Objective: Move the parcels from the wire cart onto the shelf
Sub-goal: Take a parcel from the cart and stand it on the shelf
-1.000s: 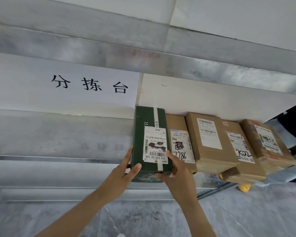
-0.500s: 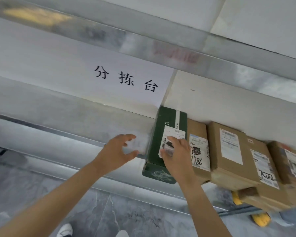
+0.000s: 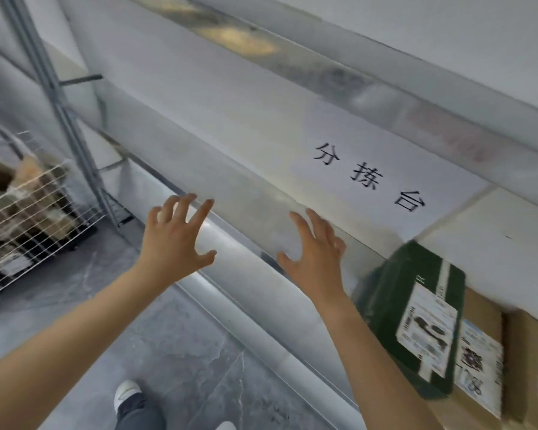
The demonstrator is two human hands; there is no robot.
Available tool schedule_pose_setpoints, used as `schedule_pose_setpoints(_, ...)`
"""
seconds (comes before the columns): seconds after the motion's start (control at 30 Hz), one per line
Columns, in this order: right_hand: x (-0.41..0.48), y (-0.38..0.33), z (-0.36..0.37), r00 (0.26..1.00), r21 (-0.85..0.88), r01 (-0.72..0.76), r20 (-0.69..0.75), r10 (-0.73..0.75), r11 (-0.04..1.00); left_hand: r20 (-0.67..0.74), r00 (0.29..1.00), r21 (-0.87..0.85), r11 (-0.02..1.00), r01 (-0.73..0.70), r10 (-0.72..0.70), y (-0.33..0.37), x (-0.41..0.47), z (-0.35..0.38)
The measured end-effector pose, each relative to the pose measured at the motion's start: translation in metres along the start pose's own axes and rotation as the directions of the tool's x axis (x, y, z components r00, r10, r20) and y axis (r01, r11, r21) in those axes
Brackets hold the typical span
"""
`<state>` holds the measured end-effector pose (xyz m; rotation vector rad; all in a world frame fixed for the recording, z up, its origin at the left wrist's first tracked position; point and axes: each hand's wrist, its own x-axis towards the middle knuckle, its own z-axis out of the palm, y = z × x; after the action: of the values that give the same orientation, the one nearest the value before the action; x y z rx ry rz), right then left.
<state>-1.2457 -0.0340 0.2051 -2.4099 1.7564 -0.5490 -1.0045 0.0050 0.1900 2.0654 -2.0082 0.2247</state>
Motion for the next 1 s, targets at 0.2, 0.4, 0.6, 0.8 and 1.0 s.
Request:
schedule_pose_setpoints(0.2,0.053,-0.083,0.041,0.986,-0.018,0.168,0.005,-0.168,0.986,-0.030,0.979,0.042,0.978,0.202,-0.201,-0.088,-0.004,-0.003)
schedule_pose_setpoints(0.4,0.101,-0.180,0.085,0.957,-0.056,0.285,0.068,-0.281,0.957,-0.027,0.936,0.123,0.928,0.352,-0.351,-0.192,-0.013,-0.008)
schedule_pose_setpoints(0.6,0.143,-0.296,0.136,0.898,-0.002,0.419,0.149,-0.414,0.908,-0.043,0.855,0.178,0.839,0.515,-0.516,-0.311,-0.036,-0.027)
schedule_pose_setpoints(0.8,0.162,-0.399,0.183,0.840,0.075,0.491,0.226,-0.494,0.868,-0.027,0.747,0.204,0.728,0.655,-0.664,-0.402,-0.073,-0.039)
schedule_pose_setpoints(1.0,0.182,-0.470,0.226,0.753,0.112,0.574,0.316,-0.577,0.811,0.012,0.624,0.150,0.618,0.771,-0.781,-0.465,-0.098,-0.035)
